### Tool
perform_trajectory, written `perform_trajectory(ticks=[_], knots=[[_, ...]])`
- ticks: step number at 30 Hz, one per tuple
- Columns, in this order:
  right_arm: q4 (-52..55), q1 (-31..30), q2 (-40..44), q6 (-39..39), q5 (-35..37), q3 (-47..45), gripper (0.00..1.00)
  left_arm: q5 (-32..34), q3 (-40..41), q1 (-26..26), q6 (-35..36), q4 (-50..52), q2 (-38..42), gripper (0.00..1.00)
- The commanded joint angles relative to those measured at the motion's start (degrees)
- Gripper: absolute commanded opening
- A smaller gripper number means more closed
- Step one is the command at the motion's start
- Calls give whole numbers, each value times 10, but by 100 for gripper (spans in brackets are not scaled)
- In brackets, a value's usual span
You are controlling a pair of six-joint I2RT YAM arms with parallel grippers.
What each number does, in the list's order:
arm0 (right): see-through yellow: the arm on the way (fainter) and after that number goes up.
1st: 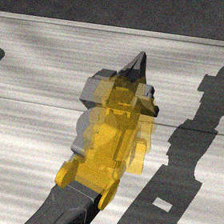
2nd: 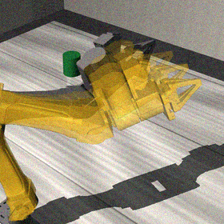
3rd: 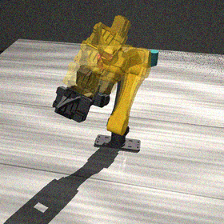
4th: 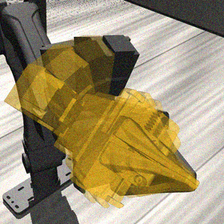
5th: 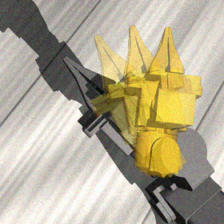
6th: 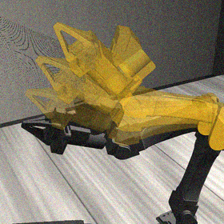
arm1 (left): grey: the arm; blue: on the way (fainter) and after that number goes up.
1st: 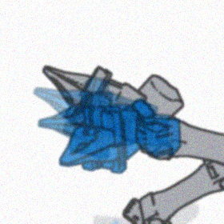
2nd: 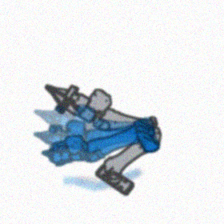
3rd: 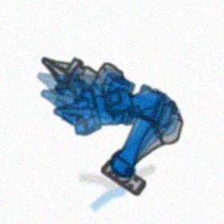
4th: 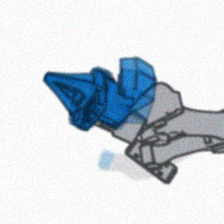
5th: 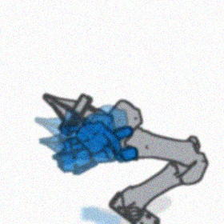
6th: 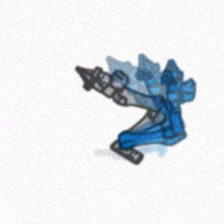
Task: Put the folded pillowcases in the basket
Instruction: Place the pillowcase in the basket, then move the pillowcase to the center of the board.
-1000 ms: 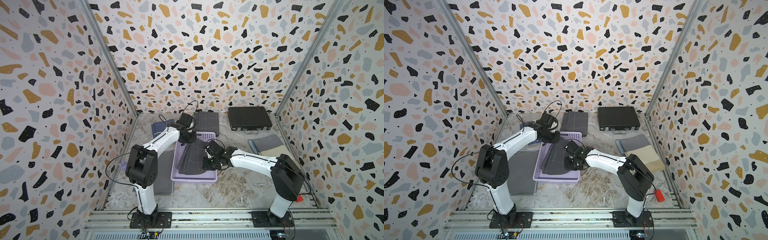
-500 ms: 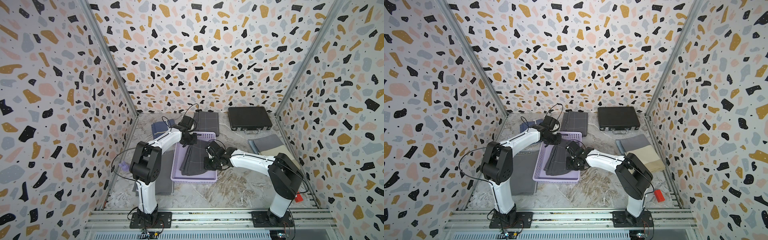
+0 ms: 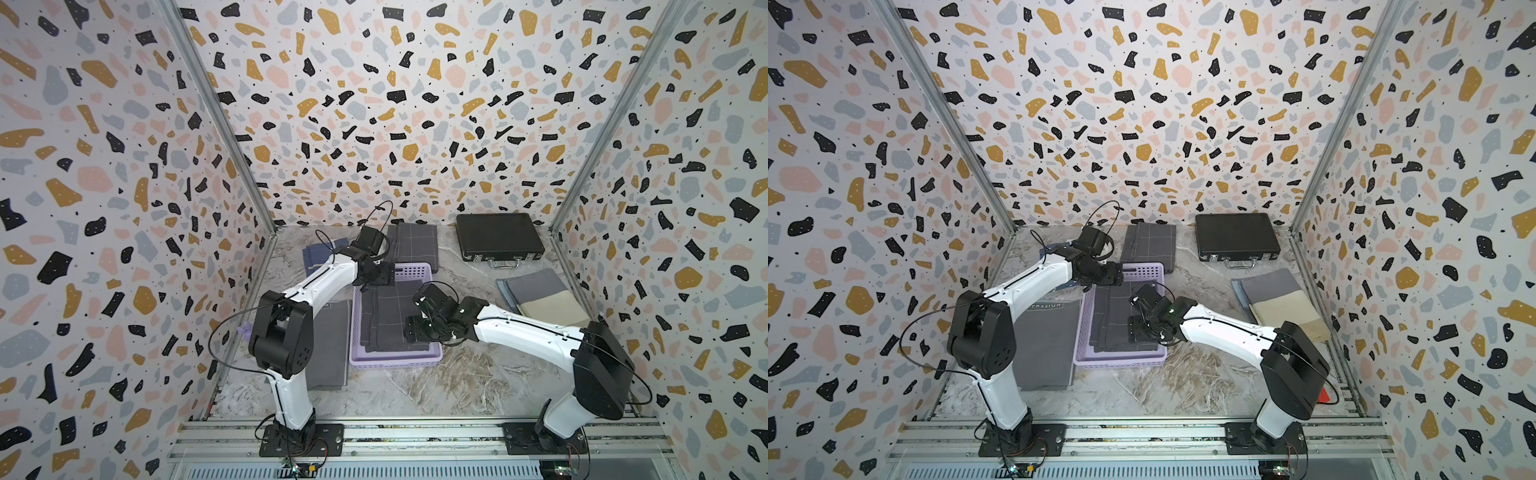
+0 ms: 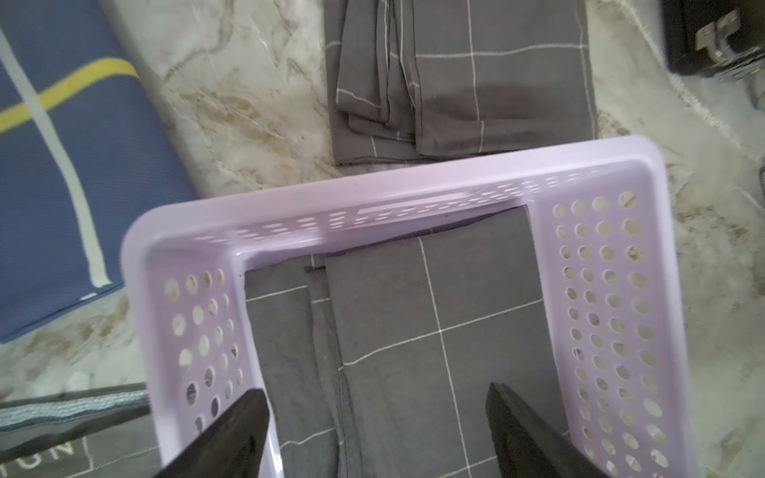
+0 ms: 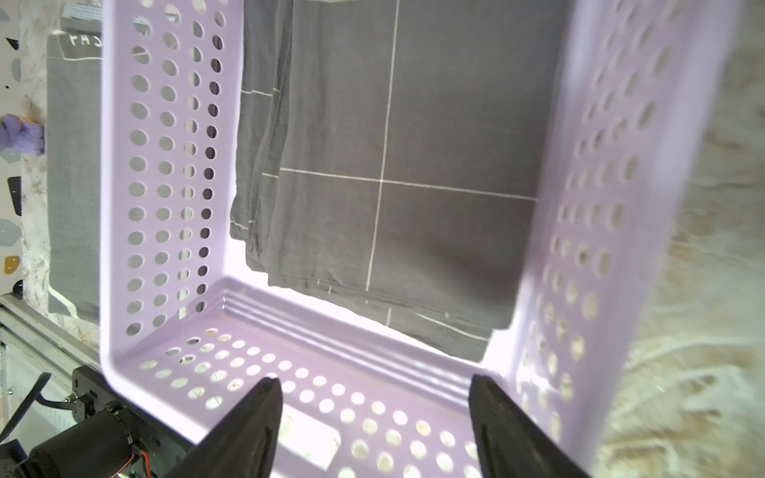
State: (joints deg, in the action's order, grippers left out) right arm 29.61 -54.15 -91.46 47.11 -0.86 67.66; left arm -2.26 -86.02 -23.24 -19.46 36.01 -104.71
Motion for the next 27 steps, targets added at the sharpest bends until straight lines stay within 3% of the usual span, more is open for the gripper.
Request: perform_trajectory(ticks=[1, 3, 6, 7, 9, 13, 18, 21, 24, 27], knots=[[73, -8, 23, 1, 50, 22, 74, 0, -19, 3, -1, 13, 31, 86], [89, -10, 37, -2, 68, 21, 66, -24, -18, 2, -10, 16, 40, 81], [134, -5, 83, -22, 160, 13, 50, -59, 7, -4, -34, 16, 66, 64], [149, 8, 105, -31, 185, 8, 40, -63, 19, -10, -43, 14, 79, 50], [176, 57, 145, -49, 218, -6, 1, -54, 47, -29, -57, 8, 108, 2], [190, 224, 187, -101, 216, -41, 0, -48, 108, -92, -84, -38, 170, 0], [188, 459, 137, -152, 171, -37, 0, -17, 168, -209, -79, -118, 217, 0], [169, 567, 103, -161, 119, -52, 0, -41, 171, -236, -91, -134, 205, 3], [153, 627, 68, -142, 100, -75, 0, -54, 169, -252, -97, -136, 194, 11], [136, 635, 24, -126, 75, -86, 0, -67, 168, -258, -109, -139, 191, 16]])
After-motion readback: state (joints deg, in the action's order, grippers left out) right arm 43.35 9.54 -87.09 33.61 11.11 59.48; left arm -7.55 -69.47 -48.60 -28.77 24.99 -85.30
